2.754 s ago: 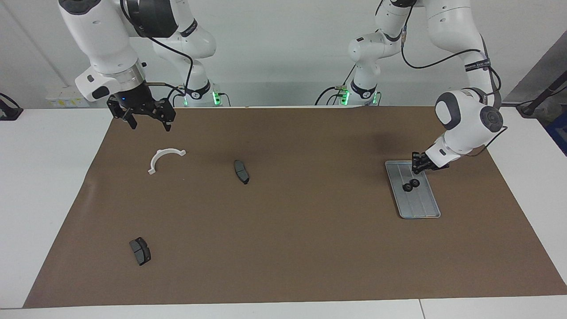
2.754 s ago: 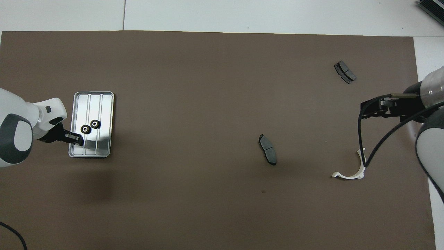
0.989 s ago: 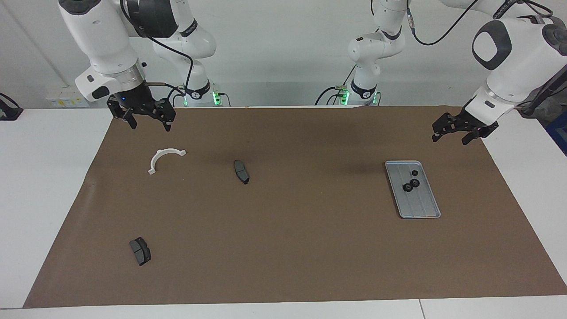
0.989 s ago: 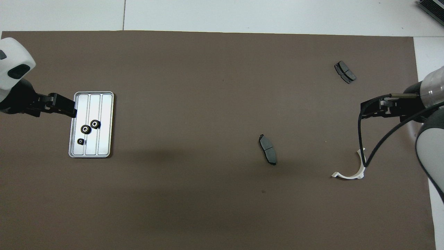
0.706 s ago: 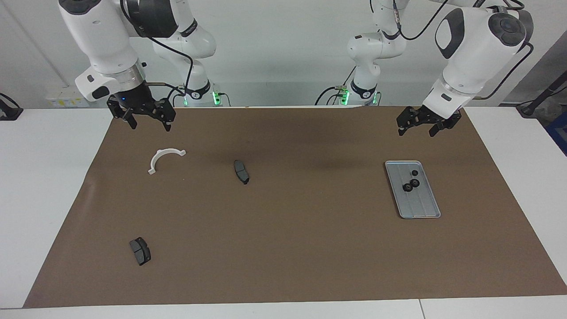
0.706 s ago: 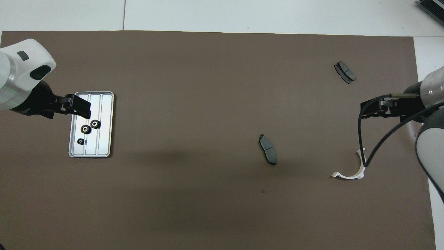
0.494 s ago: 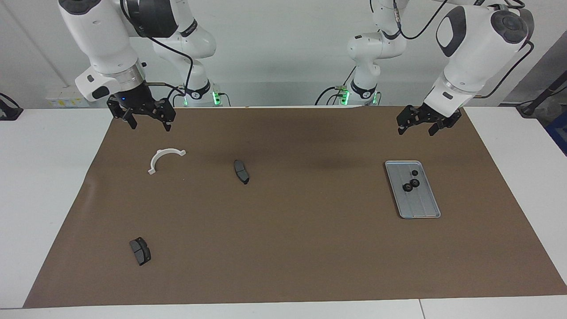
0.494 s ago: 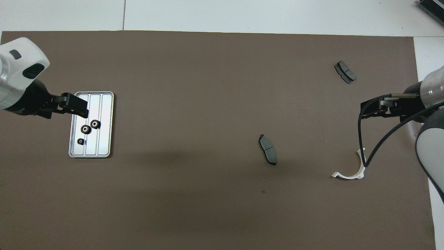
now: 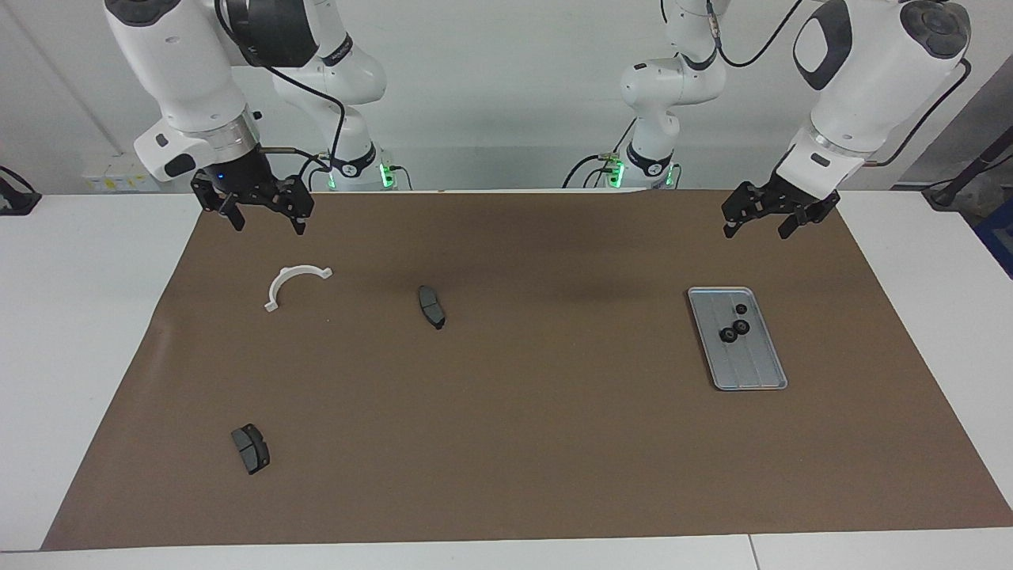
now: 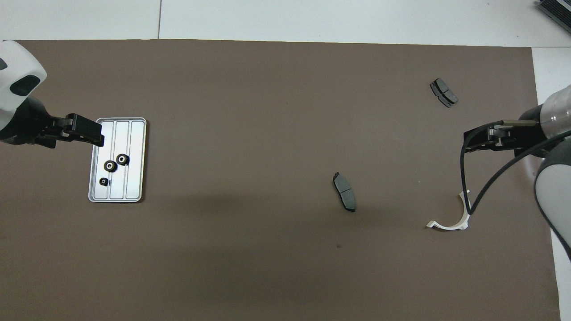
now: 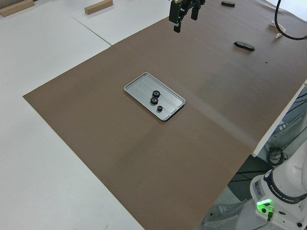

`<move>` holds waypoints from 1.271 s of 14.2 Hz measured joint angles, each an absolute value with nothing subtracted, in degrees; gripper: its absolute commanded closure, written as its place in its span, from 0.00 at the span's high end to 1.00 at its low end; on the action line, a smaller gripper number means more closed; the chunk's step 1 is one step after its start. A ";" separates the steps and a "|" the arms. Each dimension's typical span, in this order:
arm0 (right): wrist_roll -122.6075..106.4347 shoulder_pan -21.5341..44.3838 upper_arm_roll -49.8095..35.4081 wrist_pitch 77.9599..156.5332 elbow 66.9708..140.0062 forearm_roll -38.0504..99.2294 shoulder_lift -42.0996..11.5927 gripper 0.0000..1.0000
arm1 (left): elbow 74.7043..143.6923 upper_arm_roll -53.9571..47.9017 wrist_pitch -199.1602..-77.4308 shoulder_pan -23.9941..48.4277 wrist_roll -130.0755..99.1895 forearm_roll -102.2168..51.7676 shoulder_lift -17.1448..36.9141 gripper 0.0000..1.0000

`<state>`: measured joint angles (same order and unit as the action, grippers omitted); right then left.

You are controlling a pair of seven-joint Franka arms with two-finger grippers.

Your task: Pick bearing gear from pile to tray

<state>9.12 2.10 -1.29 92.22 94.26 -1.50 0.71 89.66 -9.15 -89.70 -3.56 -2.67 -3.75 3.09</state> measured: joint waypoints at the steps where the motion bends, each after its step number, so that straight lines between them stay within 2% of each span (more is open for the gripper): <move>1: 9.12 2.10 -1.29 92.22 94.26 -1.50 0.71 1.00 | 89.62 -9.14 -89.46 -3.57 -2.67 -3.75 3.09 1.00; 18: 9.12 2.10 -1.29 92.22 94.26 -1.50 0.71 1.00 | 89.61 -9.08 -88.88 -3.62 -6.82 -1.37 2.90 1.00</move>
